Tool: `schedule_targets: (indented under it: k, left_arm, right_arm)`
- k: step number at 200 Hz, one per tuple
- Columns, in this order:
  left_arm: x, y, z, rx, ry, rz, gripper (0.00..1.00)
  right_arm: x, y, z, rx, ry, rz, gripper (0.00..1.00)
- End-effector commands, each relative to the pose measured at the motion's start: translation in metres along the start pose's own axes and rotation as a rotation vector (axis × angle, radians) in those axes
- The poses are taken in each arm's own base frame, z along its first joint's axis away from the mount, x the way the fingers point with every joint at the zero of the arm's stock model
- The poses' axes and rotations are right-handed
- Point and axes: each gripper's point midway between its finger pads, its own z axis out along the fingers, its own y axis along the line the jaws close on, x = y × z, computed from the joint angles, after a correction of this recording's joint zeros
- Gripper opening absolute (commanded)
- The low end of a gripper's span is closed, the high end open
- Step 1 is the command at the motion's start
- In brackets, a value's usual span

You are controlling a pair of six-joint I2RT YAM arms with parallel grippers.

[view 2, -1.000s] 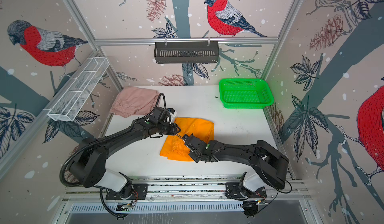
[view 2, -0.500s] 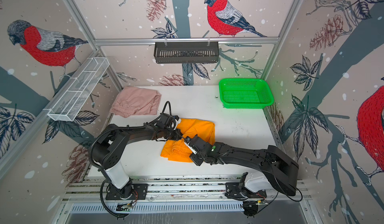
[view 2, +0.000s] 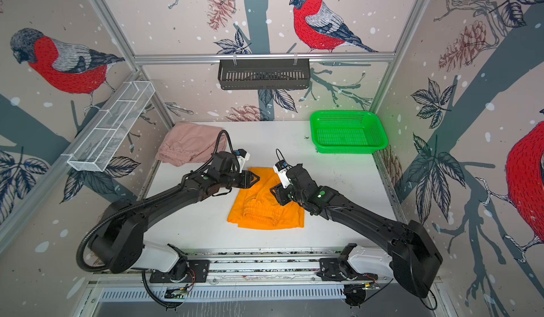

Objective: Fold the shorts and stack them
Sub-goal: 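Lower the folded edge onto the orange shorts with both grippers and flatten it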

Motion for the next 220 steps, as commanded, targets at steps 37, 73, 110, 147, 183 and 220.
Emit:
schedule_targets:
  k: [37, 73, 110, 147, 183, 220]
  left_arm:
    - [0.074, 0.008, 0.017, -0.045, 0.113, -0.046, 0.24]
    - [0.116, 0.030, 0.027, -0.097, 0.204, -0.083, 0.16]
    - [0.138, 0.047, 0.023, -0.144, 0.230, -0.088, 0.16]
    - [0.119, 0.034, 0.025, -0.107, 0.195, -0.057, 0.27]
    - [0.080, 0.009, 0.010, -0.070, 0.097, -0.027, 0.89]
    - [0.051, 0.002, -0.022, -0.119, -0.019, -0.034, 0.98]
  right_arm:
    - [0.055, -0.017, 0.035, 0.006, 0.112, 0.150, 0.34]
    - [0.097, -0.039, 0.033, 0.072, 0.186, 0.296, 0.26]
    - [0.131, -0.058, 0.028, 0.123, 0.242, 0.435, 0.27]
    - [0.094, -0.064, 0.012, 0.148, 0.162, 0.389, 0.35]
    - [0.038, -0.042, -0.011, 0.076, 0.014, 0.257, 0.42]
    - [0.030, 0.015, 0.009, -0.070, 0.022, 0.075, 0.51]
